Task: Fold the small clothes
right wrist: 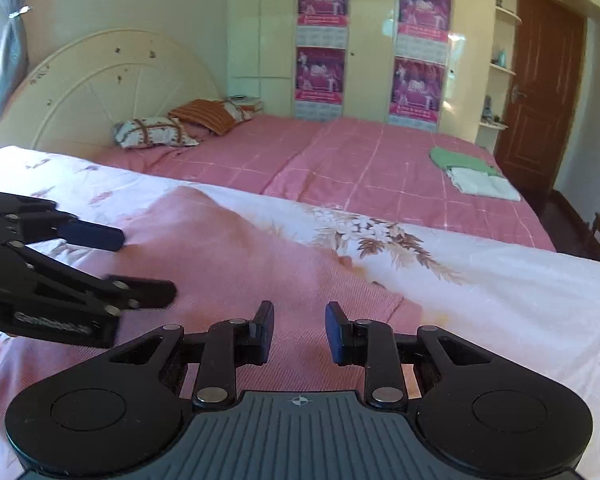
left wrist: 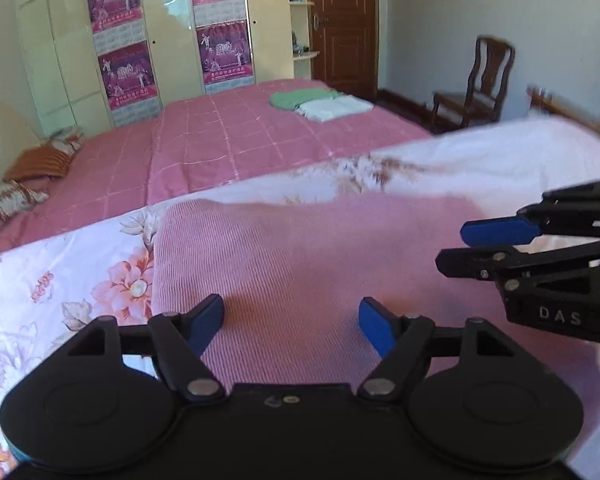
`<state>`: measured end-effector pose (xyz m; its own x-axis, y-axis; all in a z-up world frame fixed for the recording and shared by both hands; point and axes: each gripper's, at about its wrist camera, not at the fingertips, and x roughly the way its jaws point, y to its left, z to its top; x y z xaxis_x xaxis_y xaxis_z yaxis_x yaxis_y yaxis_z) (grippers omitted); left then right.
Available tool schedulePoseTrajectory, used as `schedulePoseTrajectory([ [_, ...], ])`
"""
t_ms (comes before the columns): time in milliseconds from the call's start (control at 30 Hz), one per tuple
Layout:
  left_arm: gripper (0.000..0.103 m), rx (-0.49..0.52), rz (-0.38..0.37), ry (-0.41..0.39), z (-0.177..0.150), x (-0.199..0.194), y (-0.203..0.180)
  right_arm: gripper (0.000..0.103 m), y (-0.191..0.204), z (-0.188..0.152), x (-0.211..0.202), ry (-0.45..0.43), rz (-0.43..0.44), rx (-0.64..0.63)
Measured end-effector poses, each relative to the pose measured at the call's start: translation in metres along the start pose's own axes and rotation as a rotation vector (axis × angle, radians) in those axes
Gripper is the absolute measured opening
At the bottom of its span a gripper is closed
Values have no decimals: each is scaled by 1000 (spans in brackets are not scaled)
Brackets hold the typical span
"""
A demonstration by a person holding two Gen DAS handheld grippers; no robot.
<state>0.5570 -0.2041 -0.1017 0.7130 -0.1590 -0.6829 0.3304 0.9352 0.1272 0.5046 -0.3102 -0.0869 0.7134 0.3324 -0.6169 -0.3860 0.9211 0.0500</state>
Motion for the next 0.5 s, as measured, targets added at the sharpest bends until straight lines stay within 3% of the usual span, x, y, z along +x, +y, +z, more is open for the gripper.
schedulePoseTrajectory([
  [100,76,13,31,8,-2,4,-7,28,8,-10,16,101,-22,-36],
  [200,76,10,33,14,-3,0,-6,30,9,-17,13,85,-20,-37],
  [333,77,-10,37,8,-3,-12,-1,49,5,-18,1,66,-22,-29],
  [400,88,-74,32,-38,-8,-29,11,52,-4,-16,-9,45,-17,7],
  [500,91,-172,9,-84,-21,-49,41,53,-37,-17,-33,28,26,170],
])
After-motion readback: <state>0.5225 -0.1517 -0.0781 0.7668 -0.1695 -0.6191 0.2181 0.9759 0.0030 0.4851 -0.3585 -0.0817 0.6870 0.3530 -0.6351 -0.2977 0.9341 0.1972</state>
